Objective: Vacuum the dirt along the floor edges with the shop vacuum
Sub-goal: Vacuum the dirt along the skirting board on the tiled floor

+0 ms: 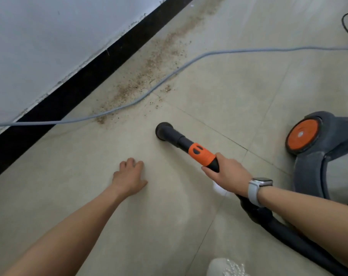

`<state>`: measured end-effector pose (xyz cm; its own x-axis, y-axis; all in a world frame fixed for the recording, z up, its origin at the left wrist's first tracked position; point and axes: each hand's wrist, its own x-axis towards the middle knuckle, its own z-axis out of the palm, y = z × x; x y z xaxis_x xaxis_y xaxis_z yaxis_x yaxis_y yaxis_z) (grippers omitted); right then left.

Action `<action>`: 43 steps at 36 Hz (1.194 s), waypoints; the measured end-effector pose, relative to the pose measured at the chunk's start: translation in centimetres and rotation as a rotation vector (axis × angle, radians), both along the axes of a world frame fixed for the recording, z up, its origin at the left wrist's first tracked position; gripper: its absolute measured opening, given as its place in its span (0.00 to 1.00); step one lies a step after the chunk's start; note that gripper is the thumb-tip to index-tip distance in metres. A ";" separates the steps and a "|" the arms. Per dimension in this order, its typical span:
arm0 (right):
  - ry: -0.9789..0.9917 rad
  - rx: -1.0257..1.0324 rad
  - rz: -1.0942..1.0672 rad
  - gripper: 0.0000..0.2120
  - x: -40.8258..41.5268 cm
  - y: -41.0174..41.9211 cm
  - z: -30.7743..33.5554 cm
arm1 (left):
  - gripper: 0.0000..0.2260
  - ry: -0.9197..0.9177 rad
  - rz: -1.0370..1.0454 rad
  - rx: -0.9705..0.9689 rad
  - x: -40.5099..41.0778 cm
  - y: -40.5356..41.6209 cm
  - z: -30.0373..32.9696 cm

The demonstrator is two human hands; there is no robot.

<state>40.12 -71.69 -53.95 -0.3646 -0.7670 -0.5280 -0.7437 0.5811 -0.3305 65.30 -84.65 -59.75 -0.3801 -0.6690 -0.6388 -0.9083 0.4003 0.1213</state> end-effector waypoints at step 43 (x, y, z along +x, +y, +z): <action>-0.208 -0.025 0.198 0.13 10.9 -22.6 9.9 | 0.17 -0.180 0.089 -0.169 9.5 -16.6 4.3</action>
